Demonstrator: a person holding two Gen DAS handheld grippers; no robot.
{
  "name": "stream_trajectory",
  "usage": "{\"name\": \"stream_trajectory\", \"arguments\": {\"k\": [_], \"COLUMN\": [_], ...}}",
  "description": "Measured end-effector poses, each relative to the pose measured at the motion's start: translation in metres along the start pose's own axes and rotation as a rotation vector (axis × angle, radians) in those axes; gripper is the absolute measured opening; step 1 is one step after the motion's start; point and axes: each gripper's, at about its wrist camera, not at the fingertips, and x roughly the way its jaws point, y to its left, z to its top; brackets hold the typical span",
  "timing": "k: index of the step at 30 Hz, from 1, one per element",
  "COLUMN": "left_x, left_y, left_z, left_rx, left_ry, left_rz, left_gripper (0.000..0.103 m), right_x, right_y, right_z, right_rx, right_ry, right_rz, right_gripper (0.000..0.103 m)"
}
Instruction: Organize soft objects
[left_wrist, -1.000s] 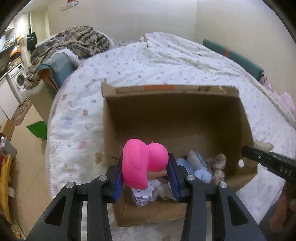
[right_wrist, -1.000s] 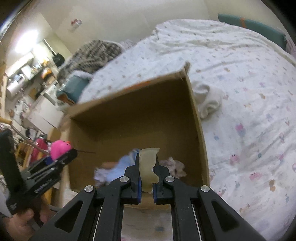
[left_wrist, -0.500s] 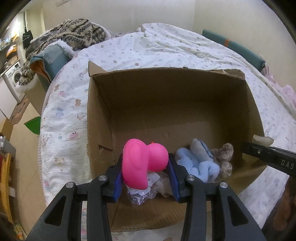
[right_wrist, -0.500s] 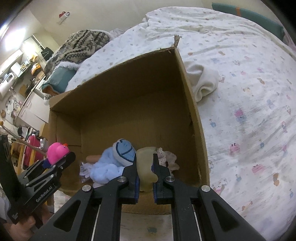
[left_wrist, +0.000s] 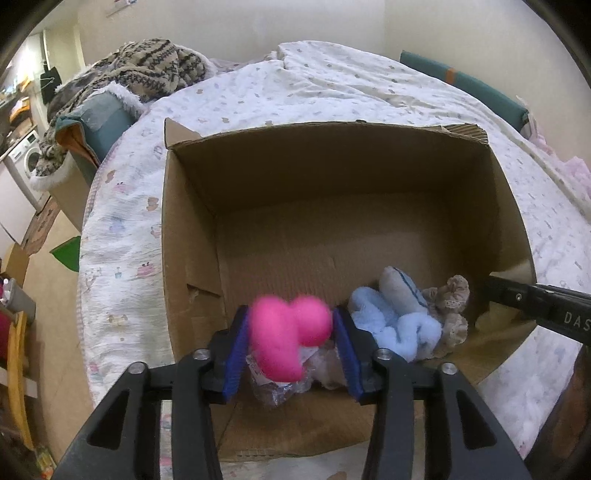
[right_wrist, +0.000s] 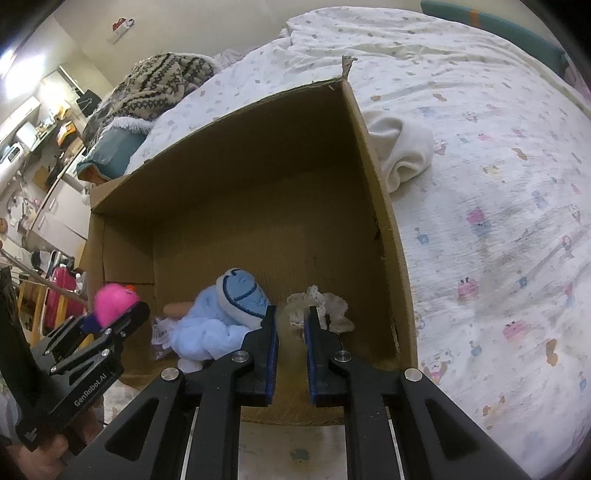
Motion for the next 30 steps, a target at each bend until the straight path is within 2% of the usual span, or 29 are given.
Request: {"name": "stream_trajectory", "arguments": {"k": [6,9,10,11,13,19,22,23,30], "left_x": [-0.005,-0.007,-0.008,-0.009,-0.011,-0.019,-0.024,-0.025,-0.047], "left_y": [-0.002,-0.001,-0.001,-0.001,0.0,0.01,0.017,0.018,0.019], "left_z": [0.002,0.003,0.004,0.004,0.005,0.007,0.006,0.006,0.004], "left_rx": [0.006,-0.005,-0.006,-0.008,-0.016,-0.065,-0.099,-0.101,-0.103], "left_ry": [-0.025,-0.032,-0.034,-0.036,-0.039,-0.048,-0.056,-0.054,-0.087], "left_rz": [0.024,0.018,0.016,0.014,0.004,-0.007,0.025,0.015,-0.021], "left_gripper": [0.063,0.064,0.065,0.065,0.065,0.065,0.065,0.065,0.08], "right_x": [0.003,0.002,0.002,0.0,-0.005,-0.014,-0.02,-0.022,-0.046], "right_y": [-0.002,-0.001,0.0,0.0,0.001,0.004,0.004,0.004,0.01], "right_z": [0.001,0.001,0.002,0.001,0.001,0.002,0.002,0.003,0.002], "right_rx": [0.012,0.012,0.008,0.005,0.004,-0.007,-0.01,-0.01,-0.035], "right_ry": [0.016,0.011,0.007,0.001,-0.027,-0.061,-0.08,-0.089,-0.165], "right_rz": [0.014,0.019,0.022,0.026,0.033,0.041,0.04,0.041,0.059], "right_gripper": [0.015,0.026,0.034,0.053,0.077,0.077,0.077,0.077,0.077]}}
